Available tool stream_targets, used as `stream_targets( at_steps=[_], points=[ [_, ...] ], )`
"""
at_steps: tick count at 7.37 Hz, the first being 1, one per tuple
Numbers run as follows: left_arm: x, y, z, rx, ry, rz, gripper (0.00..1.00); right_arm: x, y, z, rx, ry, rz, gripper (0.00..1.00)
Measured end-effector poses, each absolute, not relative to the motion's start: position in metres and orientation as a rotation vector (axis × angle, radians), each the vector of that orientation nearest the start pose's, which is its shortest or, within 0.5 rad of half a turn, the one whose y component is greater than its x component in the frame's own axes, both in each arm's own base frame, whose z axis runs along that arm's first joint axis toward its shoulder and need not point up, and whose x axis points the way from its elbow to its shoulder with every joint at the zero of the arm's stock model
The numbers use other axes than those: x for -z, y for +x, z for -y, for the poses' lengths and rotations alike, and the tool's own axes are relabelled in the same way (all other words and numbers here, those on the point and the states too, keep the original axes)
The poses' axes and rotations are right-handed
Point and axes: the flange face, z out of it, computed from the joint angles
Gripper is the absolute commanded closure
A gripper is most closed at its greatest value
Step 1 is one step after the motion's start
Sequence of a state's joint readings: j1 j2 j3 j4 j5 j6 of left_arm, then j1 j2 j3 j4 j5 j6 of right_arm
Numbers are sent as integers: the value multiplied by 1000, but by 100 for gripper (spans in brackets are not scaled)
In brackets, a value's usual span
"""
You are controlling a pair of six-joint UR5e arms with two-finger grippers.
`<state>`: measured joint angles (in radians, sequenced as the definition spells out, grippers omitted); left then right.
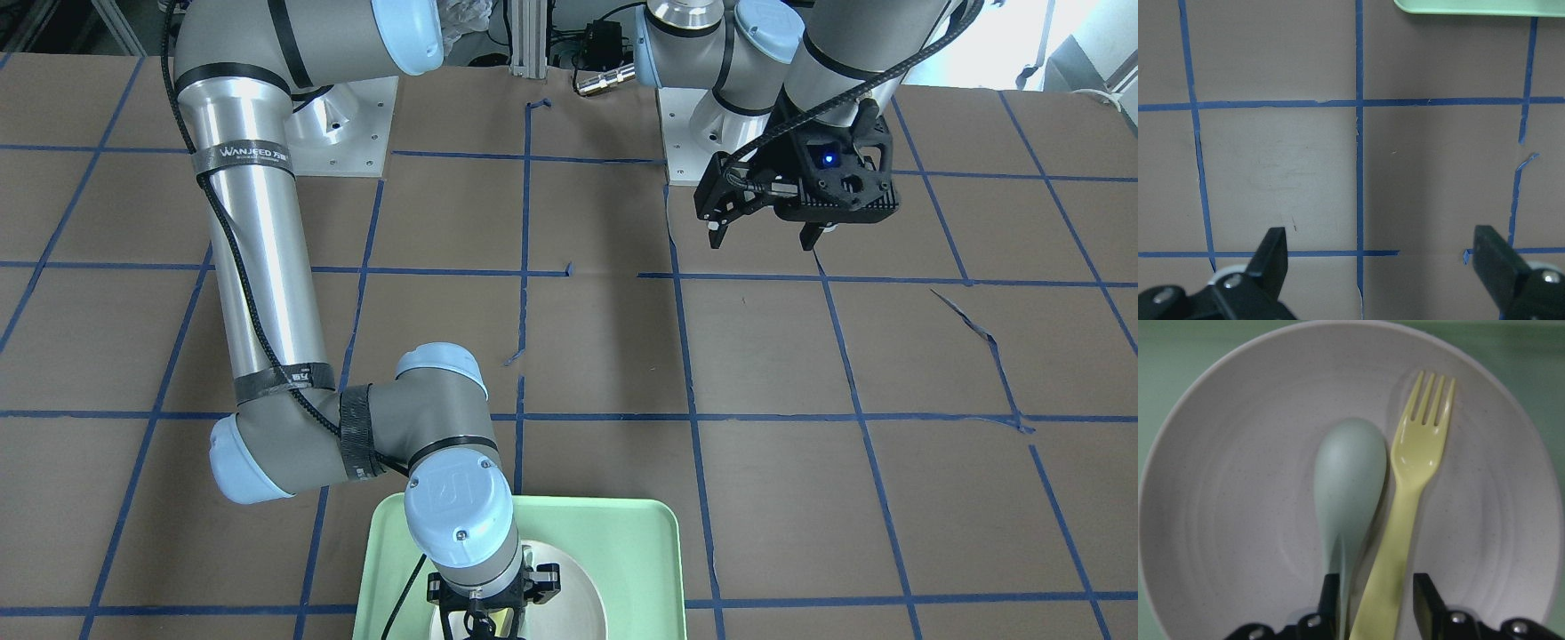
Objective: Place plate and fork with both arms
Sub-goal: 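Lower the right gripper and grasp the yellow fork's handle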
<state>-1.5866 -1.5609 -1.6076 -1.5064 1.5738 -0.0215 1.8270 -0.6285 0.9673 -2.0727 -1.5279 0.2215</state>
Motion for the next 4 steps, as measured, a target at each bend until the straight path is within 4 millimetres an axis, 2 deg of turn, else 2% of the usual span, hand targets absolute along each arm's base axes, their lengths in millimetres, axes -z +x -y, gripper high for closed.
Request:
stream_targets(
  at_steps=[4],
  points=[
    [-480, -141, 489, 56, -8, -3139, 0, -195, 343, 763, 218, -65, -3045, 64]
  ],
)
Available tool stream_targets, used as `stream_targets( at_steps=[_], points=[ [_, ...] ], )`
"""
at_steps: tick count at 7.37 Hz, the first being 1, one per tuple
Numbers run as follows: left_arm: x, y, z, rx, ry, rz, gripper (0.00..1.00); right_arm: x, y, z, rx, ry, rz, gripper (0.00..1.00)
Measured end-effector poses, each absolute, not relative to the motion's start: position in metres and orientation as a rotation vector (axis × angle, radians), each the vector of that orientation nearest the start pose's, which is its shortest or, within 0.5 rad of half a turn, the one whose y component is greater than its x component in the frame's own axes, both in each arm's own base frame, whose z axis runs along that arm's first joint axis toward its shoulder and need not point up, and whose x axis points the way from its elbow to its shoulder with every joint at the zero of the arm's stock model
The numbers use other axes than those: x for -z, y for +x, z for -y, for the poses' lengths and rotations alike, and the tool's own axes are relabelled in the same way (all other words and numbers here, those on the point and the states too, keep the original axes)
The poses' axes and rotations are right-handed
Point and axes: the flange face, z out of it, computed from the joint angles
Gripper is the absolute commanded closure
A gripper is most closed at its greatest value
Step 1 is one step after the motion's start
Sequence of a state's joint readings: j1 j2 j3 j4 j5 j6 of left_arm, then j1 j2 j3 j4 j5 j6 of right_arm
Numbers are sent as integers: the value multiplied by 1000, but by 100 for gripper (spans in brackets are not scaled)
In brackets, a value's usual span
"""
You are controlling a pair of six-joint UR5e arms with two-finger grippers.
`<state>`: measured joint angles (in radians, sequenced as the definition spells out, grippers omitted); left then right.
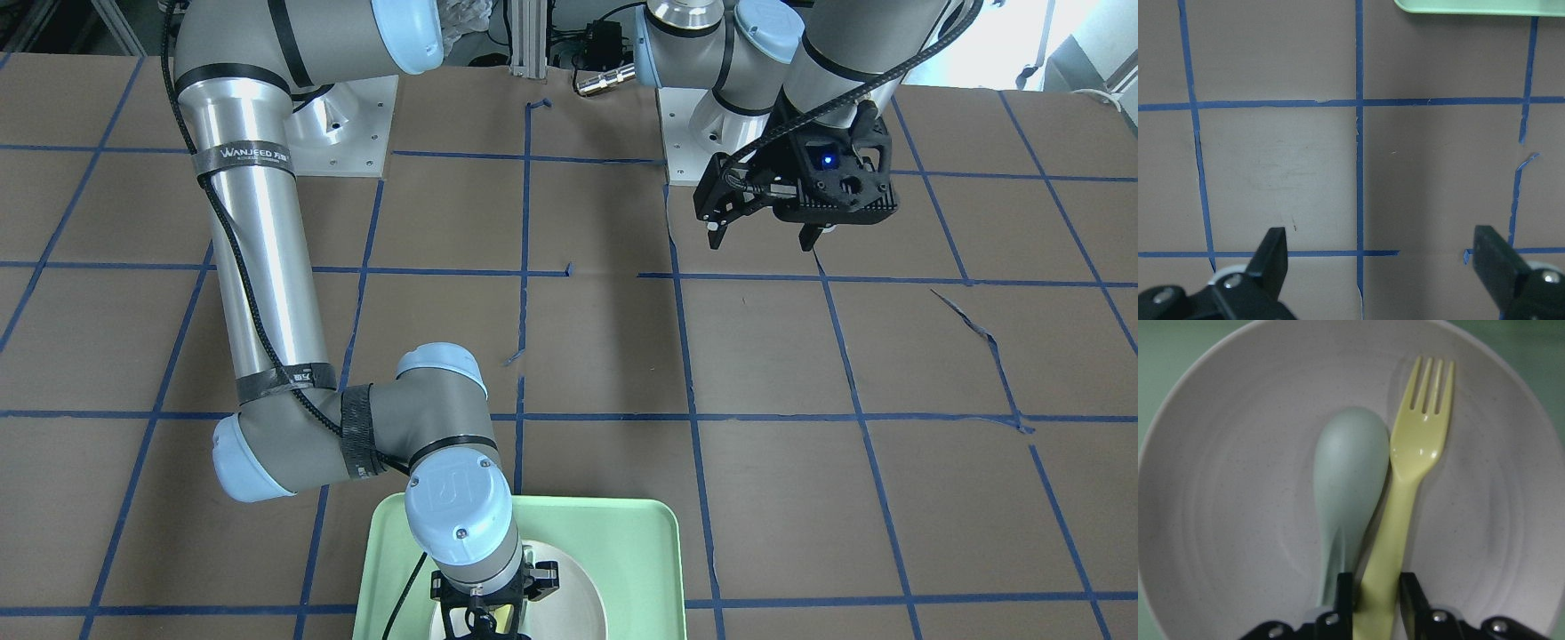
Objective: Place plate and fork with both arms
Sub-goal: 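Lower the right gripper and grasp the yellow fork's handle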
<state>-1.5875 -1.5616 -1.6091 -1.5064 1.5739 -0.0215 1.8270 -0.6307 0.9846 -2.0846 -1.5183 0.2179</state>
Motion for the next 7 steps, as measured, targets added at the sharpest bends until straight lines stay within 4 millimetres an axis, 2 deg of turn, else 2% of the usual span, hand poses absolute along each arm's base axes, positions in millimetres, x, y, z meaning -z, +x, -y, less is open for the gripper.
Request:
stream_targets(
  at_steps=[1, 2, 3, 4, 7],
  points=[
    [-480, -141, 489, 56, -8, -3139, 0, -195, 344, 763, 222, -65, -3039, 65],
    [-480, -141, 489, 55, -7, -3139, 0, -194, 344, 764, 224, -66, -3037, 71],
    [-480, -141, 489, 54, -7, -3139, 0, -193, 344, 763, 223, -66, -3037, 73],
    [-479, -141, 489, 53, -7, -3139, 0, -192, 344, 763, 222, -67, -3037, 84],
    [-479, -141, 489, 53, -7, -3139, 0, -187, 343, 761, 211, -77, -3040, 91]
  ],
)
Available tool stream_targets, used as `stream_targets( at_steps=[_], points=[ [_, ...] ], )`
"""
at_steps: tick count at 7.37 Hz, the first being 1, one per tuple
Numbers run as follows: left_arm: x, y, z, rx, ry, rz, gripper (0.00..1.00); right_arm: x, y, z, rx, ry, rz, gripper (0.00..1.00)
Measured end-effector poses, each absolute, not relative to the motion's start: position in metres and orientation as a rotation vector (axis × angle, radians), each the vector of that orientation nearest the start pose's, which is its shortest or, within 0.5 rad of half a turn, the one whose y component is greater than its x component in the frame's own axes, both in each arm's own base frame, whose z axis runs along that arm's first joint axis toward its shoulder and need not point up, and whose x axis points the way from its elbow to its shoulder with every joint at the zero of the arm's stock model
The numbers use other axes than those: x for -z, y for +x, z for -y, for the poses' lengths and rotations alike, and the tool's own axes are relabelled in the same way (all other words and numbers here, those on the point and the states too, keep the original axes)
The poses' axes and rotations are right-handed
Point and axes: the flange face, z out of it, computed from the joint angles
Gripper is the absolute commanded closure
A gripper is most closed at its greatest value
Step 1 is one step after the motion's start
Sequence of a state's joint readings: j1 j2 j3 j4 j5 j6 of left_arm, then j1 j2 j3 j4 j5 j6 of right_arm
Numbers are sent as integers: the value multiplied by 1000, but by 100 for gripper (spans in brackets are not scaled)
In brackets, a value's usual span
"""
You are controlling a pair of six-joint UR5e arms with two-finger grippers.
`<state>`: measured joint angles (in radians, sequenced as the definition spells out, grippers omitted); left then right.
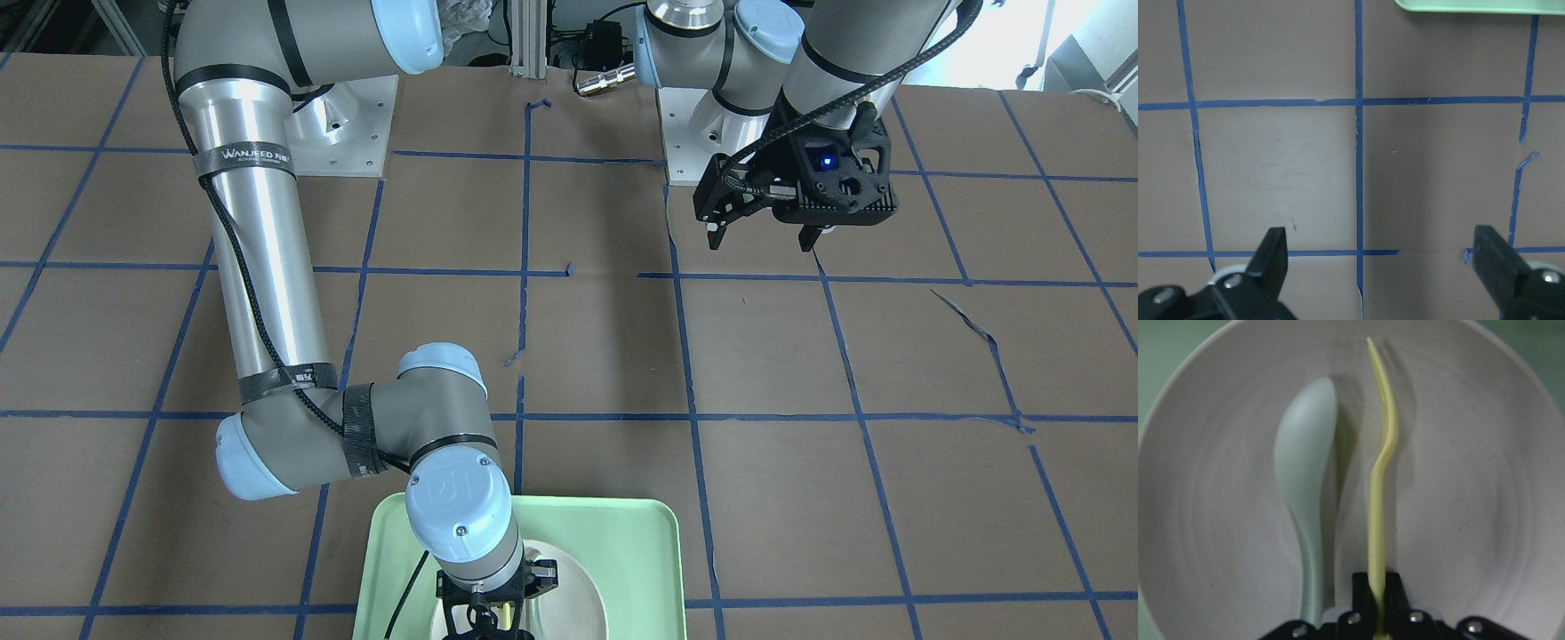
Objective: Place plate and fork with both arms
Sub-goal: 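Lower the right gripper and grasp the yellow fork's handle, then lift the fork out and set it on the tray beside the plate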
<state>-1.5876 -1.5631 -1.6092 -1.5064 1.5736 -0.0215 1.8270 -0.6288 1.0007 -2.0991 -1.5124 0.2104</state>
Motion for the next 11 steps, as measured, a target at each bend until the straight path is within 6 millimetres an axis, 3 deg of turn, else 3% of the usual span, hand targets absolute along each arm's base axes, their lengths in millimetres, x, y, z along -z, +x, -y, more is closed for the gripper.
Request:
stream_targets(
  at_steps=[4, 7, 9, 11],
  points=[
    [-479, -141, 489, 53, -7, -3140, 0, -191, 342, 759, 218, -106, -3041, 93],
    [-479, -141, 489, 53, -7, -3140, 0, -225, 330, 744, 237, -209, -3056, 93],
    [-477, -141, 489, 46, -8, -3141, 0, -240, 290, 741, 233, -249, -3069, 93],
    [-474, -142, 489, 35, -8, -3142, 0, -232, 246, 748, 207, -237, -3077, 93]
  ],
)
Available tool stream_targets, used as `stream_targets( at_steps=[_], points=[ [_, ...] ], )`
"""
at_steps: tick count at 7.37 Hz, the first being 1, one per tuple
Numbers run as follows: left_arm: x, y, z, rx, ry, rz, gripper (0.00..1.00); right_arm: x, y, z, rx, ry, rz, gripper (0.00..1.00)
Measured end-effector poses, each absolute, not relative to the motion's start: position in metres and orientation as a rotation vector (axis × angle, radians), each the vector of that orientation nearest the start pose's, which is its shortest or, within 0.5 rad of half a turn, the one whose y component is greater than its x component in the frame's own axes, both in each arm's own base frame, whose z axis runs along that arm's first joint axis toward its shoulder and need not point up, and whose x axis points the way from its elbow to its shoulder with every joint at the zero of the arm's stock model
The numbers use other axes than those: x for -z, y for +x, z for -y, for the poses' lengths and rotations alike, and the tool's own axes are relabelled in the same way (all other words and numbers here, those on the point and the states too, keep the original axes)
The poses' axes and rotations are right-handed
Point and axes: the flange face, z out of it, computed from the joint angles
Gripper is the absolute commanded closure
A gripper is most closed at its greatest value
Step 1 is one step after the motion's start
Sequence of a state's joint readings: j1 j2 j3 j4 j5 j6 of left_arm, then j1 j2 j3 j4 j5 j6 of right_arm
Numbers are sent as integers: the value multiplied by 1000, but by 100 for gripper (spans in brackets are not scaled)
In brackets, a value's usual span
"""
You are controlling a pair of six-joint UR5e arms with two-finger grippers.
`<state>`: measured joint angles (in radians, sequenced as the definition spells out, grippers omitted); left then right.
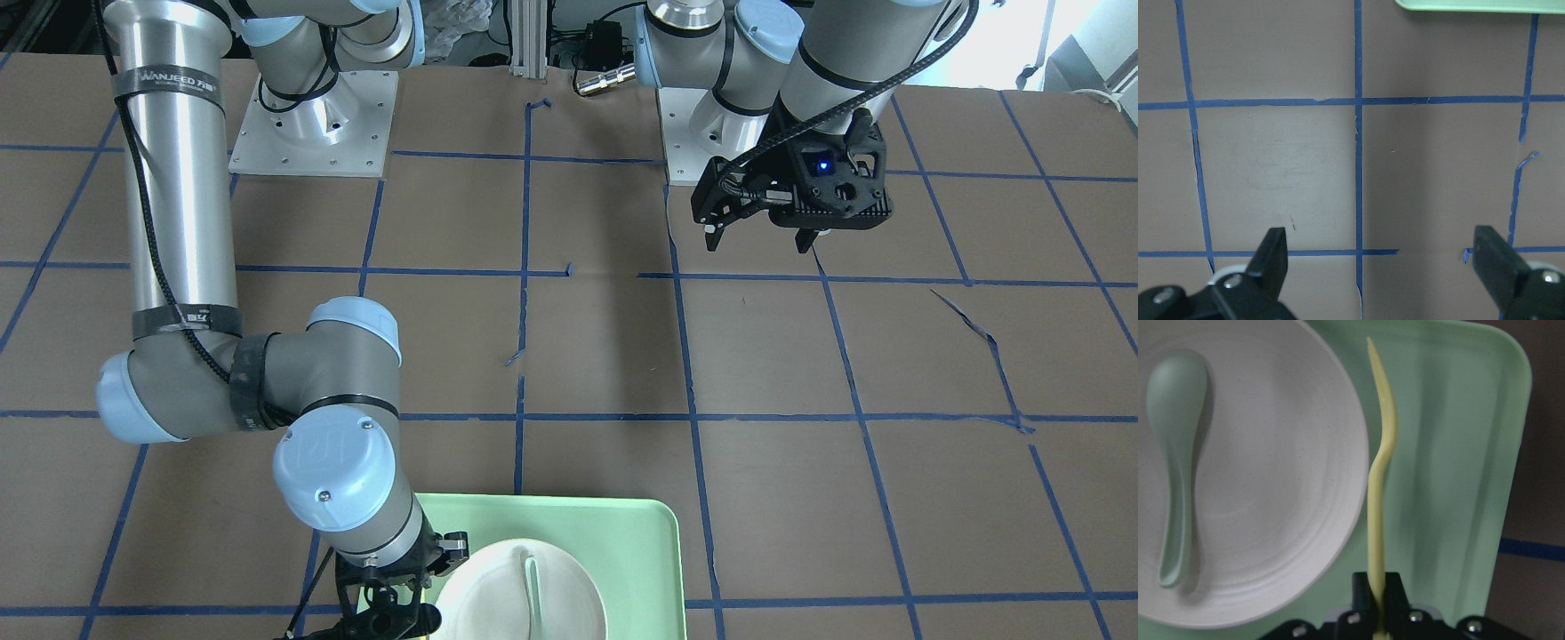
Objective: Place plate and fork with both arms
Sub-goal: 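Lift the fork out and set it on the tray beside the plate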
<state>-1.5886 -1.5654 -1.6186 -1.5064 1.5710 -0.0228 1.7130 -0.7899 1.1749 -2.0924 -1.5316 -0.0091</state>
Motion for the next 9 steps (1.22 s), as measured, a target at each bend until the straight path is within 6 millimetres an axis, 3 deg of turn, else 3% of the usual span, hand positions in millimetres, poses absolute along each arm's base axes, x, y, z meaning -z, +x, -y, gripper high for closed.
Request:
stream_targets(
  at_steps=[2, 4, 5, 6, 7, 9],
  points=[
    [-472, -142, 489, 29, -7, -3142, 0, -216, 232, 751, 178, -222, -3082, 91],
    [-471, -142, 490, 25, -7, -3141, 0, -201, 231, 753, 155, -207, -3077, 90],
    [-470, -142, 490, 25, -7, -3141, 0, -199, 231, 753, 153, -196, -3074, 84],
    [-470, -142, 490, 24, -7, -3141, 0, -197, 232, 754, 151, -190, -3072, 57],
    [-470, -142, 490, 24, -7, -3140, 0, -197, 232, 754, 149, -187, -3070, 1],
    [-470, -142, 490, 24, -7, -3140, 0, -195, 233, 752, 141, -194, -3060, 0]
  ],
)
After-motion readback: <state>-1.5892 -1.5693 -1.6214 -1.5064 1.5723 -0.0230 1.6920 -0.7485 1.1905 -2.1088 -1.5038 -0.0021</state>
